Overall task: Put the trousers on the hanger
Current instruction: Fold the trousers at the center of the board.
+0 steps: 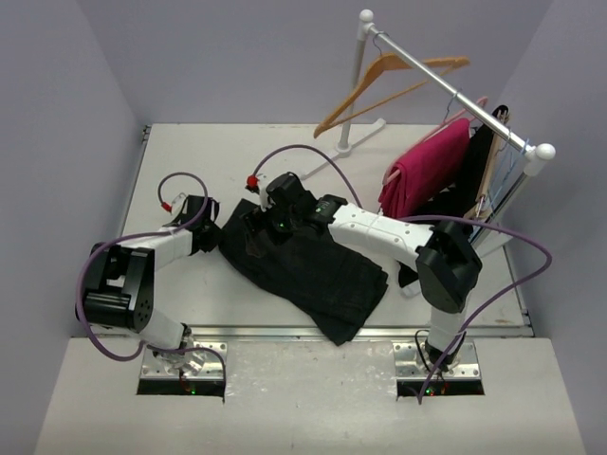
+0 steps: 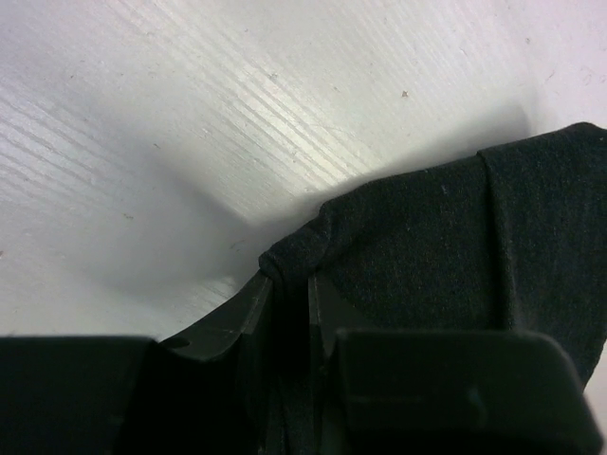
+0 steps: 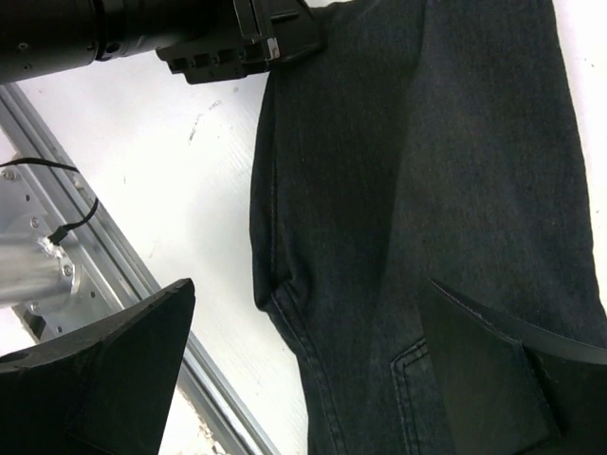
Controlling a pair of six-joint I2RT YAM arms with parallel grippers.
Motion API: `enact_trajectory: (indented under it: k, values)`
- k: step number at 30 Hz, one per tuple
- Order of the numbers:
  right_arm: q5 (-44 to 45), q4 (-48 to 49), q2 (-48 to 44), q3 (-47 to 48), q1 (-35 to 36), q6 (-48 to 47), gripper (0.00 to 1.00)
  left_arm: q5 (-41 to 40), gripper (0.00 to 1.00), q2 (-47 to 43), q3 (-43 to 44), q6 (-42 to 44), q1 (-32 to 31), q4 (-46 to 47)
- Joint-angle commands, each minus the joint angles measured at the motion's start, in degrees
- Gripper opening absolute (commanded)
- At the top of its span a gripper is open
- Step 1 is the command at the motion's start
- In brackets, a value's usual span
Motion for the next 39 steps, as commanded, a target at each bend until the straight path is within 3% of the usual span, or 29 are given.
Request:
enact_trajectory:
  k: [1, 3, 8, 13, 17, 25, 28, 30, 33, 35, 39]
  values:
    - [3.26, 0.21, 2.04, 4.6, 0.98, -0.84, 0.99, 2.79, 0.04, -2.21, -0.65, 0.16, 0.38, -0.14]
    - [4.52, -2.41, 4.31, 7.28, 0.94, -2.31, 0.99, 3.27, 0.02, -2.6, -1.08, 0.29, 0.33, 0.25]
    - [4.98, -11.82, 17.96, 27.05, -0.52, -11.17, 0.99, 4.42, 0.0, -4.67, -3.53, -0.14, 0.38, 0.94]
    - [0.66, -13.22, 27.1, 37.92, -5.02, -14.21, 0.97, 4.47, 0.0, -6.4, -4.13, 0.6, 0.38, 0.03]
    - [-6.08, -12.28, 33.33, 42.77, -7.57, -16.63, 0.75, 4.8, 0.0, -7.39, -5.04, 1.1, 0.38, 0.2]
    - [-8.91, -0.98, 36.11, 40.42, -7.78, -21.98, 0.65, 9.42, 0.0, -6.81, -5.38, 3.93, 0.38, 2.6]
    - [-11.26, 0.0, 37.82, 42.02, -7.81, -21.92, 0.55, 9.23, 0.0, -7.02, -5.57, 4.67, 0.38, 2.39]
    - [-12.48, 1.37, 37.71, 41.35, -7.79, -21.72, 0.34, 8.97, 0.0, -7.13, -5.58, 5.1, 0.38, 2.24]
    - [-12.7, 3.63, 35.93, 37.75, -7.8, -21.19, 0.23, 8.6, 0.0, -7.05, -5.36, 5.48, 0.38, 2.01]
    - [-11.78, 5.43, 34.82, 34.95, -7.81, -21.19, 0.02, 8.43, 0.0, -7.04, -5.03, 5.64, 0.38, 1.85]
    - [-5.31, 5.1, 34.38, 34.56, -7.93, -21.18, 0.0, 7.57, 0.0, -7.29, -5.01, 5.29, 0.38, 1.03]
